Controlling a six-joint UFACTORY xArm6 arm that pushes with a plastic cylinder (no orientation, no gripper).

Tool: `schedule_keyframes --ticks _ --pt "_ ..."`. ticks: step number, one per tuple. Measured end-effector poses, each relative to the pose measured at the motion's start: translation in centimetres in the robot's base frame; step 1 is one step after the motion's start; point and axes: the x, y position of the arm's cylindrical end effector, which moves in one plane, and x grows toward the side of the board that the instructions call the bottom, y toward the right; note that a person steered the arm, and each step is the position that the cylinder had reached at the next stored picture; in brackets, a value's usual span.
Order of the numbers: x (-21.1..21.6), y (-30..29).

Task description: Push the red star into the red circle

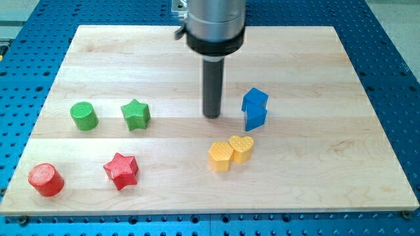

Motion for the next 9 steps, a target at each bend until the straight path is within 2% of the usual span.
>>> schedule_keyframes --ticks 5,6,8,9 --pt "0.1 -13.3" --pt "0.4 -12.0" --pt "8.2 -6.4" --pt "12.7 -7.2"
